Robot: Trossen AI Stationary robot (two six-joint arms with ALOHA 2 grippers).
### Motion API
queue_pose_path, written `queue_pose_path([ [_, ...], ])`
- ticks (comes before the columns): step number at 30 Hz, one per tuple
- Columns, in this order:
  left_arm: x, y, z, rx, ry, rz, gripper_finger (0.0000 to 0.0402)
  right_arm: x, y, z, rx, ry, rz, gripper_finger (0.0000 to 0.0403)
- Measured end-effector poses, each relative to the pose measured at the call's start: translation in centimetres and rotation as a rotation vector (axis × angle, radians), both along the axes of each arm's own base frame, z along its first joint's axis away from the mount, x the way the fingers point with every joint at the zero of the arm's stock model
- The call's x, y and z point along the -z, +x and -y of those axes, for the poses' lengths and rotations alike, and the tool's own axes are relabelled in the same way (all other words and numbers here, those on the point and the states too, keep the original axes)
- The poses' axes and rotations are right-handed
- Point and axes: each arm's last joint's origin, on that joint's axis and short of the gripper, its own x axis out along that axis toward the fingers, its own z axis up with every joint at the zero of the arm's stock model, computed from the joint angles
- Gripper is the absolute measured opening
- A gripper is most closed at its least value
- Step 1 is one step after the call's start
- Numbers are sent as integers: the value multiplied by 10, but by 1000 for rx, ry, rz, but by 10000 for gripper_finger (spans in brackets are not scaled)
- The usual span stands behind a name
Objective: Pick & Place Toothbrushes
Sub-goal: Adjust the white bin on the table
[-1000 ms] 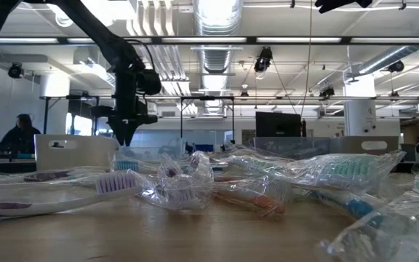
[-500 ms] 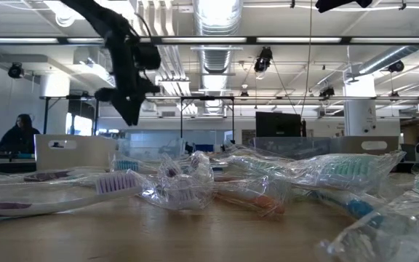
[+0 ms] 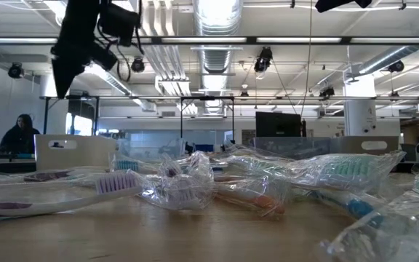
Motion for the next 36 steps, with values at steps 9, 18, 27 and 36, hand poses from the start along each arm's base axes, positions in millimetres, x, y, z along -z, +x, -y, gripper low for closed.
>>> queue_pose_path([
  [9,61,-15,5,74,-108,-150,90,0,0,0,0,0,1,112],
  [18,92,-20,-1,73,5,-212,90,0,0,0,1,3,3,132],
  [27,106,-22,-18,11,52,-271,90,0,0,0,5,8,7,146],
  [36,110,-24,-31,-39,70,-262,90,0,0,0,5,9,5,147],
])
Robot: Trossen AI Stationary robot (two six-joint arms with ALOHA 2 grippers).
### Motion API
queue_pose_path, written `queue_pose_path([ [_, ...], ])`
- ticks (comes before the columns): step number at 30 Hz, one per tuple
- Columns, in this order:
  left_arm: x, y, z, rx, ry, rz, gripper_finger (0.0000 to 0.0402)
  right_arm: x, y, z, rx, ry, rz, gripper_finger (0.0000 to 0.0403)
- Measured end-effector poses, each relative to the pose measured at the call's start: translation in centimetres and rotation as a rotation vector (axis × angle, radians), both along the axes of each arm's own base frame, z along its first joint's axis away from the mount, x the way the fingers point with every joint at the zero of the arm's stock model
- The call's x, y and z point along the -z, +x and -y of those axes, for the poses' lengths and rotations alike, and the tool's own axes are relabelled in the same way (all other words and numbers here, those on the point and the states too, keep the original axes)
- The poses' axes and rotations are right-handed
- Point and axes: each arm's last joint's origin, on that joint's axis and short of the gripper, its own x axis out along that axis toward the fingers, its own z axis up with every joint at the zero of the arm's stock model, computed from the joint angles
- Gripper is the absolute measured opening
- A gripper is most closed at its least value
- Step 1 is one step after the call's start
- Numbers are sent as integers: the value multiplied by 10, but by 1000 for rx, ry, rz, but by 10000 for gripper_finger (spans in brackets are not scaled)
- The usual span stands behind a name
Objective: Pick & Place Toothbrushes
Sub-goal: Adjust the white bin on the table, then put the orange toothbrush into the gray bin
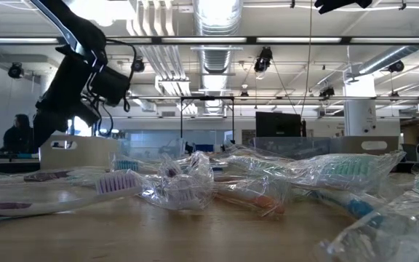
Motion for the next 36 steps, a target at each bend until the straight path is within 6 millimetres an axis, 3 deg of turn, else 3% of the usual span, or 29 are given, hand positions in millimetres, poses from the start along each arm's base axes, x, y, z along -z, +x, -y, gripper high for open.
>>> queue_pose_path([
  [9,-28,-9,9,-50,-108,-3,90,0,0,0,-1,-1,0,121],
  [19,-86,16,20,-175,-267,439,90,0,0,0,0,0,1,116],
  [25,-127,55,40,32,-264,766,90,0,0,0,0,-1,4,136],
  [30,-168,87,68,254,-77,1074,90,-1,0,0,1,-1,7,149],
  [36,-202,91,98,420,136,1331,90,-2,1,0,12,30,47,158],
])
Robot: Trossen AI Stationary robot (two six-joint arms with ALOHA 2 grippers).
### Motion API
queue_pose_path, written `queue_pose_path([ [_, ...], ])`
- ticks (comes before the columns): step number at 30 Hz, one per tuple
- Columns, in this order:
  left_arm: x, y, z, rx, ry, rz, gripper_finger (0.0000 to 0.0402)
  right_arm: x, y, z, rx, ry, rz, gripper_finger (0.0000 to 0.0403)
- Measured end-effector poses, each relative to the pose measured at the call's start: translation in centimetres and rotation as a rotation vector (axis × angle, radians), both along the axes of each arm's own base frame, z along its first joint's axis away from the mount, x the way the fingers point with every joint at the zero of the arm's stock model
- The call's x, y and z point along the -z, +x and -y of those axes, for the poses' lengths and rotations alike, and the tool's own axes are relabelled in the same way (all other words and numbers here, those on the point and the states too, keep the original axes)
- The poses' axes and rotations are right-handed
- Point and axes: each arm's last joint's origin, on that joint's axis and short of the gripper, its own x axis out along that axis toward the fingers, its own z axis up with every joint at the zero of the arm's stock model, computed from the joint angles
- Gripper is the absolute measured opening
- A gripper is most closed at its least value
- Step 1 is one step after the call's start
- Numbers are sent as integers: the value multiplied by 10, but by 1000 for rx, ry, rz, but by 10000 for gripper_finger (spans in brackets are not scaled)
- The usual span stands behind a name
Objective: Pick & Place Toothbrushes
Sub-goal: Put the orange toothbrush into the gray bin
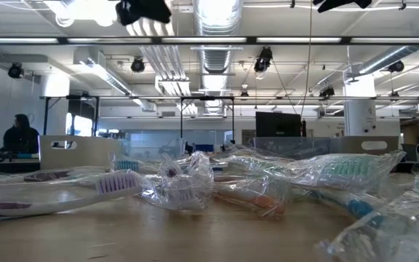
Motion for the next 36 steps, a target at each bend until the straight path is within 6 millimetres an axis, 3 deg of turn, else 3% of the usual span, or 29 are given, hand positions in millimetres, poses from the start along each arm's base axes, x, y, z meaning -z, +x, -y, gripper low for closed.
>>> queue_pose_path([
  [6,-23,-17,13,-4,90,199,90,-3,6,-1,-74,40,62,139],
  [10,-27,-34,14,-1,123,297,90,-4,12,-1,-96,46,80,121],
  [28,43,-97,18,141,127,406,90,0,65,-4,-176,80,147,66],
  [36,64,-109,18,141,107,400,90,-7,94,1,-204,31,110,59],
])
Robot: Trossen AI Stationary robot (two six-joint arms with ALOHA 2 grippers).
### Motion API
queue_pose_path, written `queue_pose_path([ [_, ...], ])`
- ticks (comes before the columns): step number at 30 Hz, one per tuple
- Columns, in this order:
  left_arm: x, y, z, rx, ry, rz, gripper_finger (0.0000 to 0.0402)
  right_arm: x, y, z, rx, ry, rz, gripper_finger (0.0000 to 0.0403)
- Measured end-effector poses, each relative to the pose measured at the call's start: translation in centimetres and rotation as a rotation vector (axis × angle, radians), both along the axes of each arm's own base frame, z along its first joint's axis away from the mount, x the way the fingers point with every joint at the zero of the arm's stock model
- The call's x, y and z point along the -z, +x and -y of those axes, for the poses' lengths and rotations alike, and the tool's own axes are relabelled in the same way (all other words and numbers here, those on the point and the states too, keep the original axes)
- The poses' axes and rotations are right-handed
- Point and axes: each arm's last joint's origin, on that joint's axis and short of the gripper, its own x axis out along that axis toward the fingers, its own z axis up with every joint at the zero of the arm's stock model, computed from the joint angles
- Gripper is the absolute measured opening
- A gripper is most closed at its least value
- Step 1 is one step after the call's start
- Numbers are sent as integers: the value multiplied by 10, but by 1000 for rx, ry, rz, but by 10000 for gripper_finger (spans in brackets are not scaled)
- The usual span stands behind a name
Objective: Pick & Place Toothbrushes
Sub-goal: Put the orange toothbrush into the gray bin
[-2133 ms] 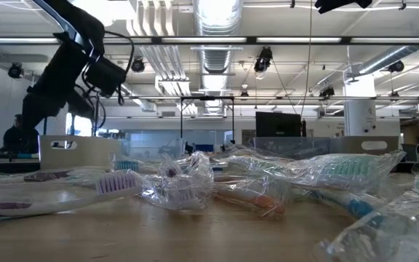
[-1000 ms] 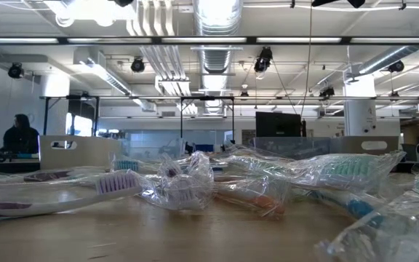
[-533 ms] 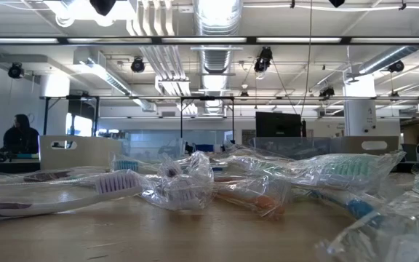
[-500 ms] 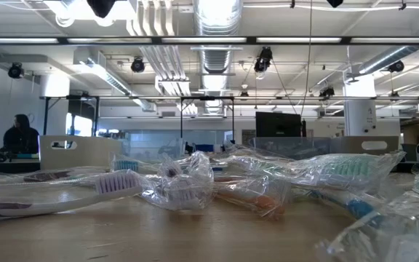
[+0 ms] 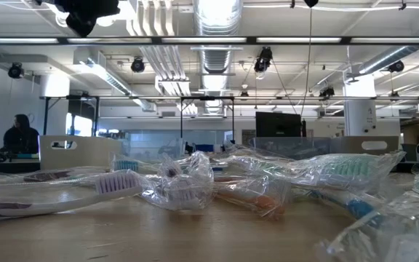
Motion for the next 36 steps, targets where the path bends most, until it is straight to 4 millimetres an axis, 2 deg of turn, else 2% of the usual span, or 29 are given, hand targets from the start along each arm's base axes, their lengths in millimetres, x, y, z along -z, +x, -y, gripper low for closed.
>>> queue_pose_path([
  [7,22,4,0,4,13,-70,90,-8,35,6,-77,-160,-79,70],
  [10,25,-1,2,93,57,-138,90,-12,49,9,-84,-176,-84,75],
  [16,21,-34,3,141,101,-302,90,-13,73,13,-106,-210,-114,63],
  [24,7,-81,3,148,202,-137,90,-15,86,16,-159,-300,-183,41],
  [26,6,-96,2,127,214,-100,90,-18,89,16,-186,-359,-197,37],
  [32,15,-125,-1,27,215,-53,90,-30,101,18,-285,-591,-253,31],
  [36,21,-135,-1,23,215,-22,90,-38,112,20,-377,-822,-318,32],
])
